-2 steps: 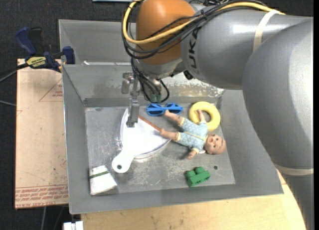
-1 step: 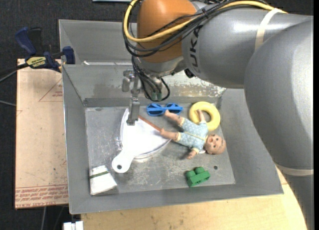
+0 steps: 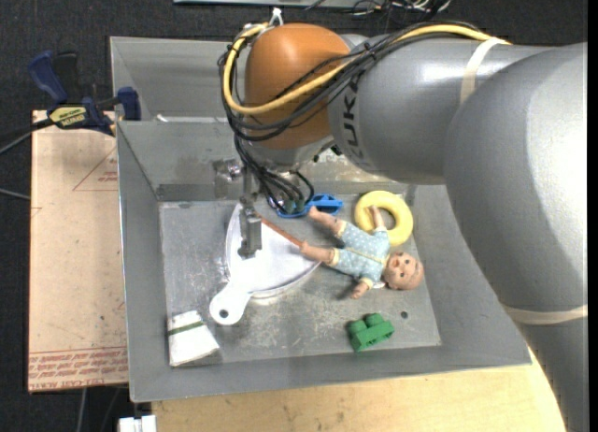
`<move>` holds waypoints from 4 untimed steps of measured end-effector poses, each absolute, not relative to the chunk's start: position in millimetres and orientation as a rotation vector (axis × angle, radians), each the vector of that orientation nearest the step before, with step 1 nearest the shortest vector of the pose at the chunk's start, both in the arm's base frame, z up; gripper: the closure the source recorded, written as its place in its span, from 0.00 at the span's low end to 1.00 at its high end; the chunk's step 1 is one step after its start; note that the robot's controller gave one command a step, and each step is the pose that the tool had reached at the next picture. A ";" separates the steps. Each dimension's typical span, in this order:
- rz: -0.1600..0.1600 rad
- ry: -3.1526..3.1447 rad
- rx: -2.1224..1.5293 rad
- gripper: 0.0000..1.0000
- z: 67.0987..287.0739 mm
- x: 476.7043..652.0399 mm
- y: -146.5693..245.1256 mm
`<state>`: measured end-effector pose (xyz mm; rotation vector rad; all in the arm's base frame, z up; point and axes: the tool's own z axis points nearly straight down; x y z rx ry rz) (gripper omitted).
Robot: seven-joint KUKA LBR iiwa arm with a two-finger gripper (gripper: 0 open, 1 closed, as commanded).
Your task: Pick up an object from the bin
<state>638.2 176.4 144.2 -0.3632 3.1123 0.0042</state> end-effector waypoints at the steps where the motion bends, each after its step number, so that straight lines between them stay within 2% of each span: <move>1: 0.003 3.059 -0.722 0.00 107.0 638.7 186.0; 2: 0.002 2.896 -1.194 0.00 120.0 614.1 190.0; 3: 0.004 2.843 -1.320 0.00 84.8 627.5 189.2; 4: 0.001 2.486 -1.901 1.00 70.3 619.3 199.6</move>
Offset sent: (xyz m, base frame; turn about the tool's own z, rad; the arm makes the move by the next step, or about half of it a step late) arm -0.0308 0.0138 -0.0216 -0.5666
